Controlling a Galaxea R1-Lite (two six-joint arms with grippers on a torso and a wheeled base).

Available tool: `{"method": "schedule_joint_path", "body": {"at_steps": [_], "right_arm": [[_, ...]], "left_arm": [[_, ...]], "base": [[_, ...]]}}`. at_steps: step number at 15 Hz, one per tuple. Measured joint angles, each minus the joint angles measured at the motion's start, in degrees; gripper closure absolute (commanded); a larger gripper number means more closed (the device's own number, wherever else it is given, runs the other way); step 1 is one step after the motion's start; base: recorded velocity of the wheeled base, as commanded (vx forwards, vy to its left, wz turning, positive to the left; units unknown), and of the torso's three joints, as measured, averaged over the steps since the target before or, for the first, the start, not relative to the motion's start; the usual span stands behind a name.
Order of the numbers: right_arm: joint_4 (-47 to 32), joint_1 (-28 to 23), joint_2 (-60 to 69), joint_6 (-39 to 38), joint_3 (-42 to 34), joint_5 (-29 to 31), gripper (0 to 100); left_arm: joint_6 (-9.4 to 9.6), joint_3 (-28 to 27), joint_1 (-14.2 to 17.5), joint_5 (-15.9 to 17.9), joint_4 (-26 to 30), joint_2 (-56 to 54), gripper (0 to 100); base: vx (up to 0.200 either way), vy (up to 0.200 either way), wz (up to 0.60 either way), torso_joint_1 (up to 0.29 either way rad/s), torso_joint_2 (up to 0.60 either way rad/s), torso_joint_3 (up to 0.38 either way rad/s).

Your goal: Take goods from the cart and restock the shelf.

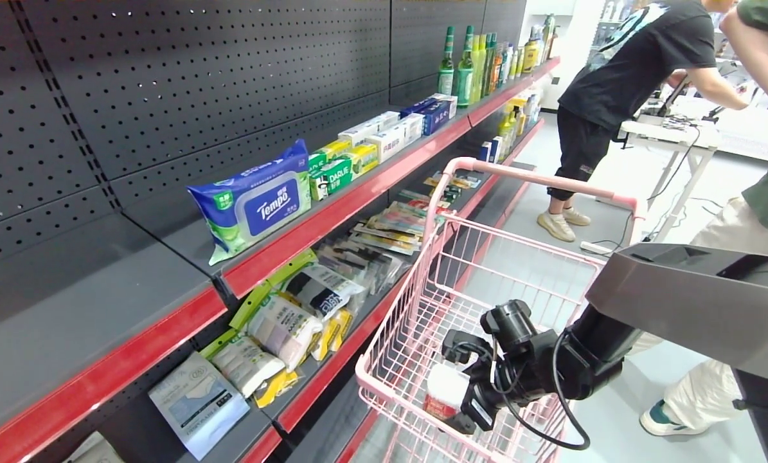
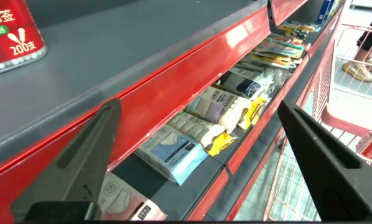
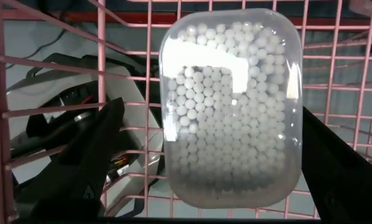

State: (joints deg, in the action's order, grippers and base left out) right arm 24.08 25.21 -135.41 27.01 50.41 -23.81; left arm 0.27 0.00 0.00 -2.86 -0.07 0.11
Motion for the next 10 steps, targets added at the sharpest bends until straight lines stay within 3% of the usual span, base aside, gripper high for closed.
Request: {"method": "schedule_joint_path", "body": {"at_steps": [10], "right_arm": [[0.0,-0.4,-2.0,0.6,1.4,0.3,0]], "left_arm": [[0.0,0.0,0.0,0.0,0.0,0.0,0]], "base": [[0.0,0.0,0.0,0.0,0.0,0.0]]}}
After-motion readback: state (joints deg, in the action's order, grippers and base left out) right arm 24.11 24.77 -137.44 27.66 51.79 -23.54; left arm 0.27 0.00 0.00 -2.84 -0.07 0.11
